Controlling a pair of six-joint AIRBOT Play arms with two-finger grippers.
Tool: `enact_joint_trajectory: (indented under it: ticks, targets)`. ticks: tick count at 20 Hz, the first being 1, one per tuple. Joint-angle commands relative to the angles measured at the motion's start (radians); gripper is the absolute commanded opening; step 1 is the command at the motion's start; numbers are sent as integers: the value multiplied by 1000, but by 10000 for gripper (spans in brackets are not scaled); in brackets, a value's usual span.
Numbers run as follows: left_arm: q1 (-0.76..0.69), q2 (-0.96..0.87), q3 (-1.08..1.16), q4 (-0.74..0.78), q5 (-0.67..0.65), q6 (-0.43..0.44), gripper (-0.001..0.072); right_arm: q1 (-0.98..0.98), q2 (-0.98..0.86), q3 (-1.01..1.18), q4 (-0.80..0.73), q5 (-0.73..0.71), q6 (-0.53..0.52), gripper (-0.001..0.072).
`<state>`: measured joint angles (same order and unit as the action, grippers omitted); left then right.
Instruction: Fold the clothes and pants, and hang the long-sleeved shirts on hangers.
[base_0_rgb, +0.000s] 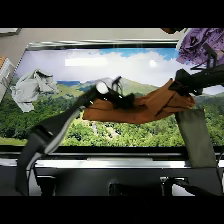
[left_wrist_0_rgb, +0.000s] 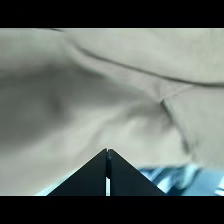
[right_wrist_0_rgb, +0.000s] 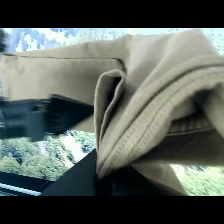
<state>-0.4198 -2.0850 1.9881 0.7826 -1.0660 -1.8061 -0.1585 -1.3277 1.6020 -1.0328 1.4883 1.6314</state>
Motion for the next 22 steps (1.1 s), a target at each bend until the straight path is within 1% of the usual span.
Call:
enact_joint_trajectory:
  ticks: [1, 3, 5, 7, 11, 15, 17, 18, 22]
  targets:
    - [151, 146, 6, 278, -269, -1, 12, 105, -13, 0, -2, -82, 55, 27]
    - [262, 244, 6, 394, -396, -1, 12, 198, -39, 0, -3, -136, 103, 27]
    - [374, 330, 6, 471, -491, -1, 13, 298, -77, 0, -2, -190, 143, 27]
    - [481, 397, 6, 502, -539, -1, 13, 396, -122, 0, -1, -251, 174, 27]
    - [642, 470, 5, 501, -562, -1, 14, 541, -213, 1, 0, -355, 243, 27]
    - [699, 479, 3, 501, -576, -1, 14, 606, -286, 1, 65, -454, 264, 27]
    - [700, 478, -3, 502, -576, 0, 14, 613, -308, 1, 139, -501, 258, 27]
    - [697, 478, -9, 501, -576, -1, 14, 613, -314, 1, 180, -525, 239, 27]
    - [687, 477, -16, 502, -571, -1, 14, 613, -328, 1, 219, -607, 231, 27]
